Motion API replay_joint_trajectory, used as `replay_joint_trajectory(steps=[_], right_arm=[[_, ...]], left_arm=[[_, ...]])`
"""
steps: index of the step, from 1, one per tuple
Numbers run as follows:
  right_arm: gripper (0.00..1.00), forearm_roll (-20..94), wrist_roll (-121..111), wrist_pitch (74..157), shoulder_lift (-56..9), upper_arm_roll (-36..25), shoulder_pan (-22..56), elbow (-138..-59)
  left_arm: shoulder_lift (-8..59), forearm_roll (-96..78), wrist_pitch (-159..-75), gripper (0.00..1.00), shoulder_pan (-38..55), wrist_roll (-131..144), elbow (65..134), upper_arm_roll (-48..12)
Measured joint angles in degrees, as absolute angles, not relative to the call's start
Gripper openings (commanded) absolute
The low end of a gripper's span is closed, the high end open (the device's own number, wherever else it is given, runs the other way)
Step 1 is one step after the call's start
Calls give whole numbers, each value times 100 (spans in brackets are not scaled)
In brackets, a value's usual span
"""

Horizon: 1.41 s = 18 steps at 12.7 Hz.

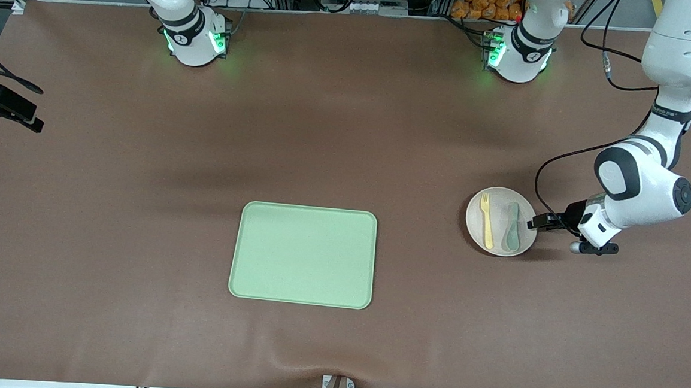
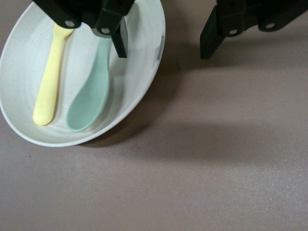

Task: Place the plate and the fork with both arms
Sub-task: 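Close the left gripper on the white plate's rim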

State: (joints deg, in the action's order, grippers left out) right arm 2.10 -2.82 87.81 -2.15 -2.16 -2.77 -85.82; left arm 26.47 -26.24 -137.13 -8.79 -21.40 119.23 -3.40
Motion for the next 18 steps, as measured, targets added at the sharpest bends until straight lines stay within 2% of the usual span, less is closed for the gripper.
replay_joint_trajectory(steps=[2, 8, 14, 18], right_arm=[[100, 210, -282, 8781, -215, -216, -277, -8582], [100, 210, -282, 8767, -215, -217, -281, -8582], [100, 210, -283, 8765, -215, -217, -291, -8582], [100, 210, -284, 8763, -215, -217, -292, -8582]], left_arm=[[2684, -2624, -13713, 48, -883, -2145, 11923, -340], [2799, -2624, -13714, 31, -883, -2148, 11892, -342], [2824, -2624, -13714, 19, -881, -2149, 11876, -352], [2844, -2624, -13713, 17, -879, -2149, 11852, -361]])
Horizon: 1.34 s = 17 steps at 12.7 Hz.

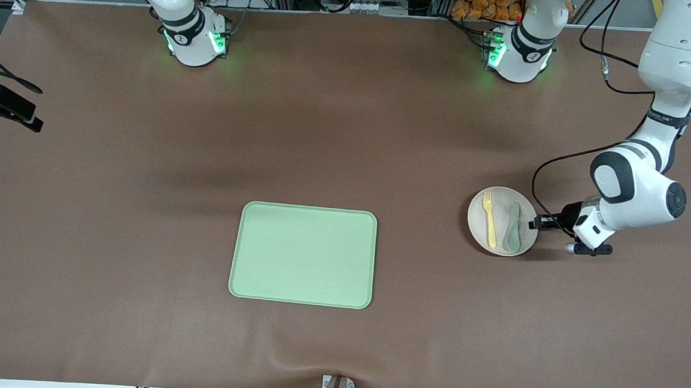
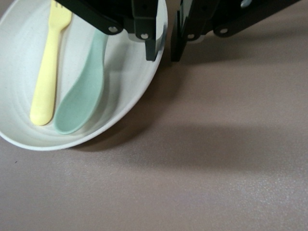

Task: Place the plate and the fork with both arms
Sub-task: 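Close the left gripper on the white plate's rim, then lift the plate with the left gripper and carry it over the green tray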

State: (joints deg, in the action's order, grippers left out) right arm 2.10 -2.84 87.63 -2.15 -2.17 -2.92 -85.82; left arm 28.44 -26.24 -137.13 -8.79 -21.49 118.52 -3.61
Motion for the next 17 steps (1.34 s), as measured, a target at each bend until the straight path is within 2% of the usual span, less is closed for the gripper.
replay_joint_trajectory(steps=[4, 7, 8, 17], right_arm=[[100, 210, -284, 8762, -215, -217, -292, -8582], [100, 211, -285, 8762, -215, -217, -292, -8582], [100, 211, -285, 8762, -215, -216, -292, -8582], [100, 211, -286, 8762, -215, -217, -294, -8582]], left_arm=[[2871, -2624, -13713, 7, -876, -2149, 11829, -365], [2849, -2632, -13677, 4, -875, -2172, 11802, -378], [2850, -2633, -13677, 1, -874, -2177, 11791, -386], [2853, -2633, -13676, 0, -864, -2325, 11752, -397]])
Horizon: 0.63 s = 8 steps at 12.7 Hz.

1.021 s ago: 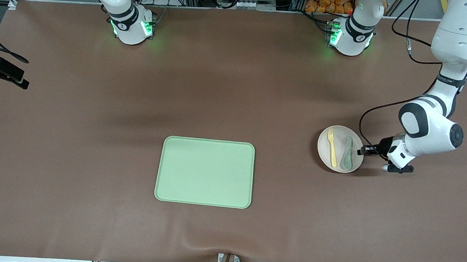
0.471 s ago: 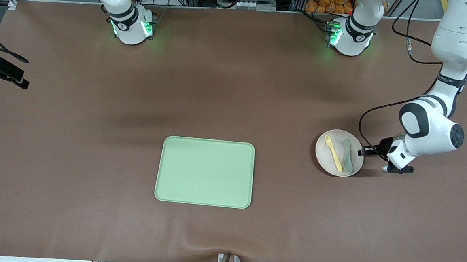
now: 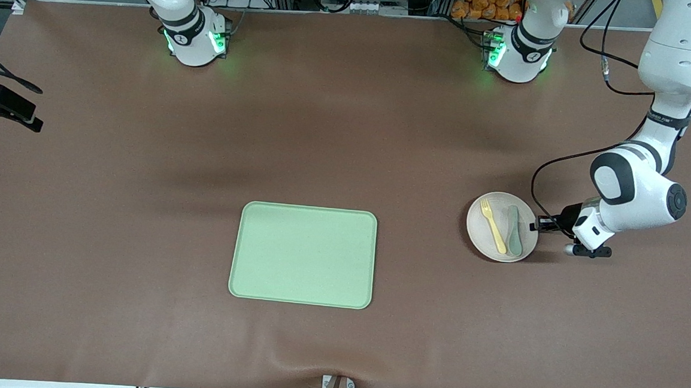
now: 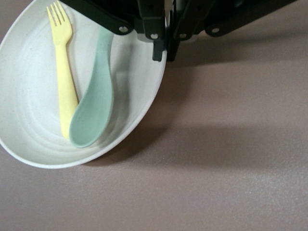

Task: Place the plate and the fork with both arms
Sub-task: 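Lift the plate with the left gripper and carry it over the green tray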

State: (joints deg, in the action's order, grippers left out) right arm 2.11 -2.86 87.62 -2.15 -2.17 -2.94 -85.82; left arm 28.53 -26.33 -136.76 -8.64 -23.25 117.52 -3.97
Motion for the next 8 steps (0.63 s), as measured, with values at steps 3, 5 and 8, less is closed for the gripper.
replay_joint_trajectory(steps=[3, 5, 8], right_arm=[[100, 211, -286, 8762, -215, -217, -294, -8583], [100, 211, -286, 8761, -216, -217, -294, -8583], [100, 211, -286, 8760, -216, -217, -294, -8584]], left_arm=[[2862, -2633, -13586, 0, -844, -2332, 11592, -597], [2865, -2633, -13227, 0, -802, -2263, 11322, -826], [2875, -2632, -12579, 0, -500, -1745, 10687, -910]])
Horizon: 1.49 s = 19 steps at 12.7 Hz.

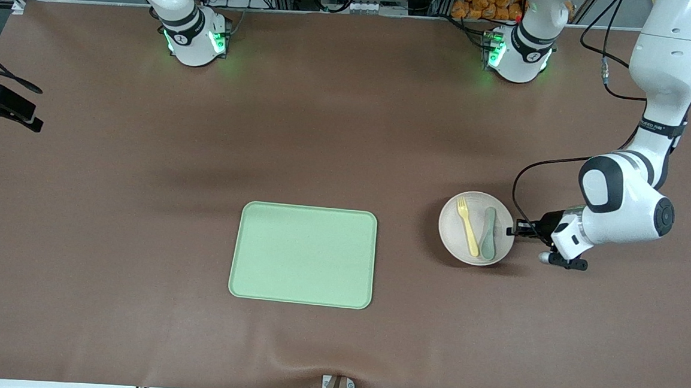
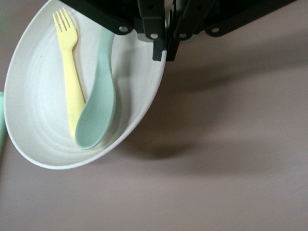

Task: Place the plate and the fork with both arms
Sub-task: 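Lift the plate with the left gripper and carry it over the green tray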

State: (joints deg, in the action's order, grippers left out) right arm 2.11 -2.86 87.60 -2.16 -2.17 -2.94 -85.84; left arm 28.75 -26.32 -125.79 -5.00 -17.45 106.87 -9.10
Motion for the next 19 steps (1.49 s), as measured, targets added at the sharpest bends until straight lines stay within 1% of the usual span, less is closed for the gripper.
replay_joint_trajectory(steps=[2, 6, 8, 10, 14, 17, 19], right_arm=[[100, 212, -286, 8759, -216, -217, -294, -8585], [100, 212, -287, 8755, -216, -216, -300, -8587], [100, 212, -287, 8754, -216, -215, -301, -8588], [100, 212, -287, 8753, -216, -214, -301, -8588], [100, 212, -288, 8743, -216, -215, -303, -8589], [100, 212, -288, 8740, -216, -214, -303, -8589], [100, 212, -288, 8738, -216, -214, -304, -8589]], left_arm=[[2881, -2567, -12352, 0, -98, -986, 10332, -914], [2999, -2018, -12300, 0, 911, 1049, 9758, -932], [3264, -1965, -12300, 0, 1309, 1887, 9352, -930], [3665, -1956, -12301, 0, 1605, 2386, 8868, -914], [4425, -1956, -12301, 0, 1951, 2802, 7920, -884], [4775, -1956, -12338, 0, 2074, 2800, 7480, -882], [4970, -1955, -12584, 0, 2244, 2684, 7334, -885]])
